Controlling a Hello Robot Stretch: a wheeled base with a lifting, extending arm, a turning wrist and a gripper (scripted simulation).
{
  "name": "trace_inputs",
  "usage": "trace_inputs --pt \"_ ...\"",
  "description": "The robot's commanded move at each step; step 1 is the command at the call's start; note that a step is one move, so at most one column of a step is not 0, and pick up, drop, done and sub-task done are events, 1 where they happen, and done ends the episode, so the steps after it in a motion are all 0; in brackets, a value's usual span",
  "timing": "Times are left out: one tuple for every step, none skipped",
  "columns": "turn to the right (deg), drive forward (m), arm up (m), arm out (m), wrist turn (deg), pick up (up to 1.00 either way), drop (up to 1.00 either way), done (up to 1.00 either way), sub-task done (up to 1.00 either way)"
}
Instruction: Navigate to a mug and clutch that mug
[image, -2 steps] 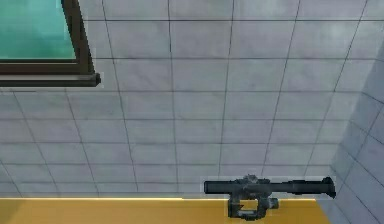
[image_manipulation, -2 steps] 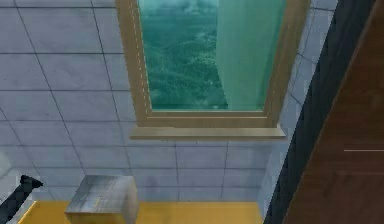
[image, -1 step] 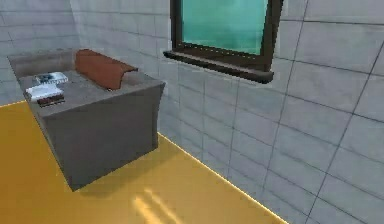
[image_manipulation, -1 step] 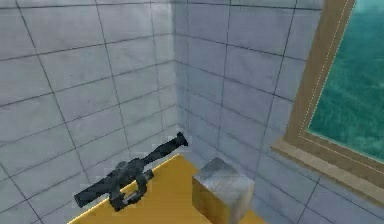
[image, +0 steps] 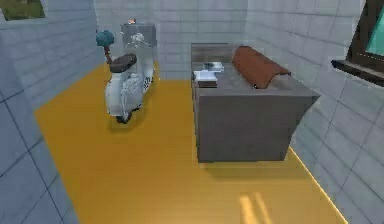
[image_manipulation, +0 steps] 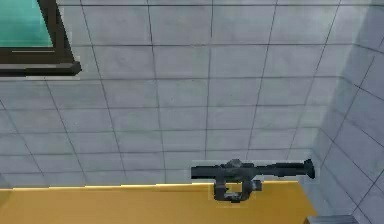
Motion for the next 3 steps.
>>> trace_inputs --pt "0.0 0.85 0.0 0.0 0.0 0.0 0.0 0.0 0.0" --pt "-45.0 0.0 0.0 0.0 0.0 0.0 0.0 0.0 0.0" --pt "0.0 0.45 0.0 0.0 0.0 0.0 0.0 0.0 0.0"
